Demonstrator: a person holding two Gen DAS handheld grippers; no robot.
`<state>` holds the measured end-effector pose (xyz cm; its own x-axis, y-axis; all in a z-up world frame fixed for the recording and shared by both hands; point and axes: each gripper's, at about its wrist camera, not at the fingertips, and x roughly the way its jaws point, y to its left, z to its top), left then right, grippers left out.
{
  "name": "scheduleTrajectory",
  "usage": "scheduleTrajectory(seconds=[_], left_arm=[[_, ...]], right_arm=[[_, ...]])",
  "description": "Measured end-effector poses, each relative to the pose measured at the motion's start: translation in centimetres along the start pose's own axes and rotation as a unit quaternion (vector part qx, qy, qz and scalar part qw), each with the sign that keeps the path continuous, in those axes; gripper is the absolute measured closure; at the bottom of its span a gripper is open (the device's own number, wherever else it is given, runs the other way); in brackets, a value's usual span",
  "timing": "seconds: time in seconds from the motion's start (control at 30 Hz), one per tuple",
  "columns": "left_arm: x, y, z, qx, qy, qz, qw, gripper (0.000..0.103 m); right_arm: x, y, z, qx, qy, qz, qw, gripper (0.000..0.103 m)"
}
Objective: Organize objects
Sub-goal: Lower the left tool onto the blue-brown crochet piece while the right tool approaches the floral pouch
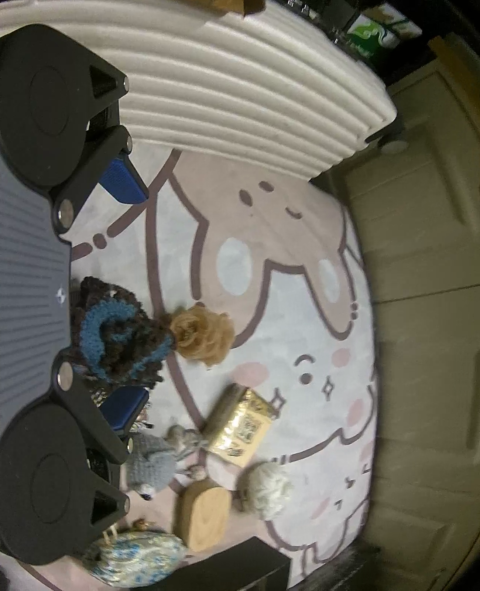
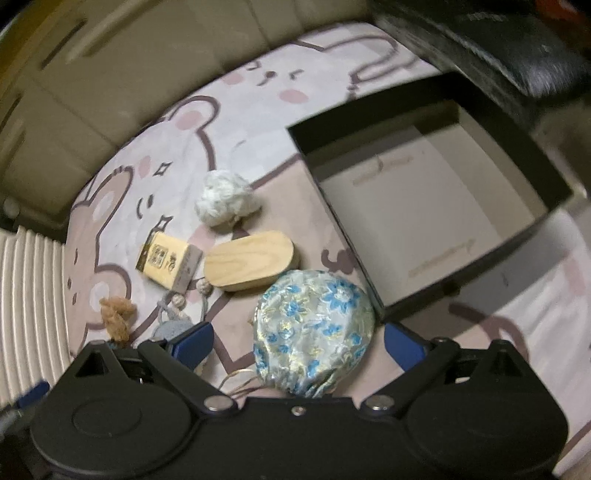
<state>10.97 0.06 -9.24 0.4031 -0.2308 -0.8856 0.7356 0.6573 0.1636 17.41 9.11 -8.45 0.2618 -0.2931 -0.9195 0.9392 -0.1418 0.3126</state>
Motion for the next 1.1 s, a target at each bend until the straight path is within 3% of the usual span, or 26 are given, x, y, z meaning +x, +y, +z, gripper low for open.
scheduleTrajectory(seconds=[0.2, 0.57, 0.87, 1.1], left_arm=[[1.9, 0.0, -0.8, 0.049, 0.017, -0.021, 0.9984, 0.0], [4.6, -0.1, -1.4, 0.104, 0.039, -0.075, 0.991, 0.0], [6.4, -0.4, -1.3, 0.133, 0.043, -0.088, 0.9862, 0.0], [8.0, 0.4, -1.0, 0.121, 0.084, -0.107, 0.9833, 0.0]], right_arm=[[2.6, 0.0, -0.4, 0.043, 0.027, -0.018, 0.999, 0.003], [5.6, 0.6, -0.4, 0.088, 0.036, -0.056, 0.994, 0.005], [7.2, 1.1, 0.2, 0.08, 0.048, -0.091, 0.992, 0.01], [7.1, 2.0, 0.4, 0.043, 0.053, -0.104, 0.992, 0.018]])
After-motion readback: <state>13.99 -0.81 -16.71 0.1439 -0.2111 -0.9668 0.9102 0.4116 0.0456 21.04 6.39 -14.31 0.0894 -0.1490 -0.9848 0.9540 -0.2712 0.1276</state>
